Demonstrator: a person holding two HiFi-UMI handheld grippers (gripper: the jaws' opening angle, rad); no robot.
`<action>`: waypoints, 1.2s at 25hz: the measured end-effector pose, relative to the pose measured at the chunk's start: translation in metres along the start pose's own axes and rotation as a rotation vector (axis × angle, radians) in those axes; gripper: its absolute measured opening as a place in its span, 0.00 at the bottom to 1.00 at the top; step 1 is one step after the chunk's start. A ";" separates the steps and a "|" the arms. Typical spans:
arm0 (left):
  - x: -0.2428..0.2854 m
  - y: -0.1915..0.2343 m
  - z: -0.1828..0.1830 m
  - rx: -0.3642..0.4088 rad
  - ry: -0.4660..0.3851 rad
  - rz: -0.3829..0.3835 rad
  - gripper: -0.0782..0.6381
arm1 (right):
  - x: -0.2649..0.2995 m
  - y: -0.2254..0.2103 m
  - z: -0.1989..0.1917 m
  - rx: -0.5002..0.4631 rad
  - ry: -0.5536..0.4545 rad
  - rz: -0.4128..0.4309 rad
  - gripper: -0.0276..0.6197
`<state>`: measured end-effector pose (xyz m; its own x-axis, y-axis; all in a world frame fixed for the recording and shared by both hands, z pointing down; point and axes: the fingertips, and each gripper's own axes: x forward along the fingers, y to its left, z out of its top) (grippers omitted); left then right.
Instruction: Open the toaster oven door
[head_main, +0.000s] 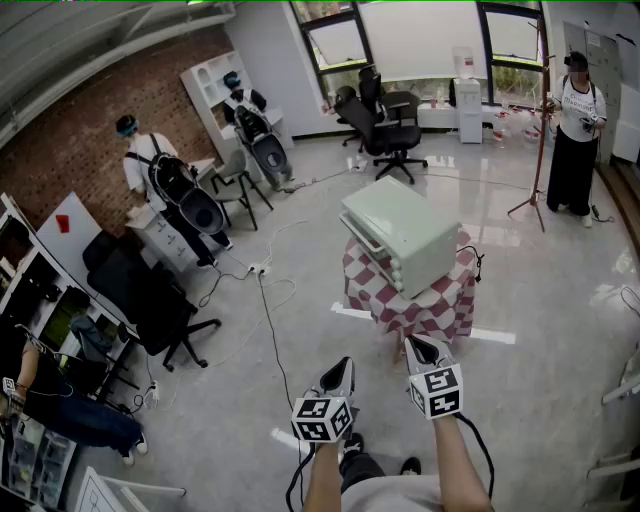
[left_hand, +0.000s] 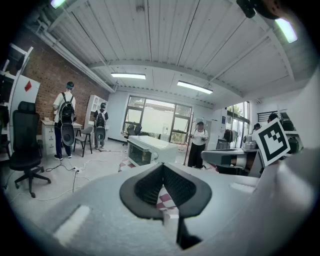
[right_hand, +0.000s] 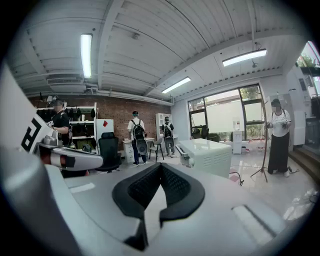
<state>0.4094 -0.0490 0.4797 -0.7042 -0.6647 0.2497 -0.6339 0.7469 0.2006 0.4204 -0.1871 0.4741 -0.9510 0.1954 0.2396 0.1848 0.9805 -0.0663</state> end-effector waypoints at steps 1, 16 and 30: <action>0.002 0.002 0.002 0.002 -0.002 0.001 0.12 | 0.002 -0.002 0.001 0.002 -0.003 -0.001 0.05; 0.011 0.061 0.014 0.021 0.018 0.024 0.12 | 0.051 0.027 0.014 0.055 -0.052 0.085 0.05; 0.082 0.135 0.038 -0.016 0.039 -0.173 0.12 | 0.139 0.018 0.011 0.114 -0.014 -0.004 0.05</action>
<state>0.2546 -0.0032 0.4915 -0.5720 -0.7824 0.2465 -0.7390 0.6219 0.2591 0.2889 -0.1422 0.4955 -0.9551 0.1904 0.2268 0.1524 0.9727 -0.1750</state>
